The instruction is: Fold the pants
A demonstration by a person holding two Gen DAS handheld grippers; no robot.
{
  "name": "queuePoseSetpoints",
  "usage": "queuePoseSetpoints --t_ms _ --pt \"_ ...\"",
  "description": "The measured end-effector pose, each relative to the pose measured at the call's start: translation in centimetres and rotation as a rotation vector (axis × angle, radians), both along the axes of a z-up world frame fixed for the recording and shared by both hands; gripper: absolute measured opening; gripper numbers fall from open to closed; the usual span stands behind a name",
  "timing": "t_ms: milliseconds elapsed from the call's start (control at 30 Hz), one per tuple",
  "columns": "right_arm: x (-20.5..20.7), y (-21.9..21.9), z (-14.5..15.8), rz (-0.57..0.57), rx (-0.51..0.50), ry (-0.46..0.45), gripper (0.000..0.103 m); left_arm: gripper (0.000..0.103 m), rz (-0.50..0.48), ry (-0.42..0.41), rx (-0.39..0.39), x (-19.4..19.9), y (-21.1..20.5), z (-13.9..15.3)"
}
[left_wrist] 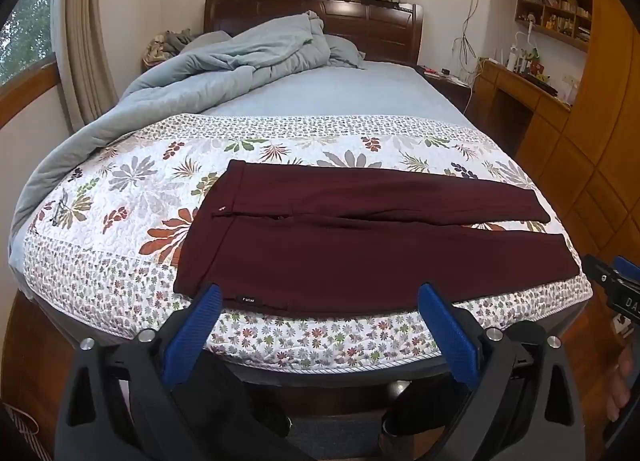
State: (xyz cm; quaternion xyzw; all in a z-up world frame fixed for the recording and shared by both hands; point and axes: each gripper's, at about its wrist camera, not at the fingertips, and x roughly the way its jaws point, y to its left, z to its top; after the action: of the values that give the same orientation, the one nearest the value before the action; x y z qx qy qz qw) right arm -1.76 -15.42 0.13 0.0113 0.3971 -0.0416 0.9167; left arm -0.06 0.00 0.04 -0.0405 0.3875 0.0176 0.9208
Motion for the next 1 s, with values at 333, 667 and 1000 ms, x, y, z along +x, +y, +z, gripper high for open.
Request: queuePoseSetpoints --t_ms 333,667,1000 --pt "-0.1 0.1 0.0 -0.001 0.002 0.003 0.101 0.099 -0.001 0.006 0.002 -0.1 -0.1 0.1" --pt "-0.1 0.1 0.0 -0.002 -0.001 0.005 0.101 0.099 0.000 0.011 0.001 -0.1 0.5 -0.7" --pt "-0.1 -0.1 0.0 -0.003 0.000 0.004 0.101 0.099 0.011 0.013 0.008 -0.1 0.6 -0.7"
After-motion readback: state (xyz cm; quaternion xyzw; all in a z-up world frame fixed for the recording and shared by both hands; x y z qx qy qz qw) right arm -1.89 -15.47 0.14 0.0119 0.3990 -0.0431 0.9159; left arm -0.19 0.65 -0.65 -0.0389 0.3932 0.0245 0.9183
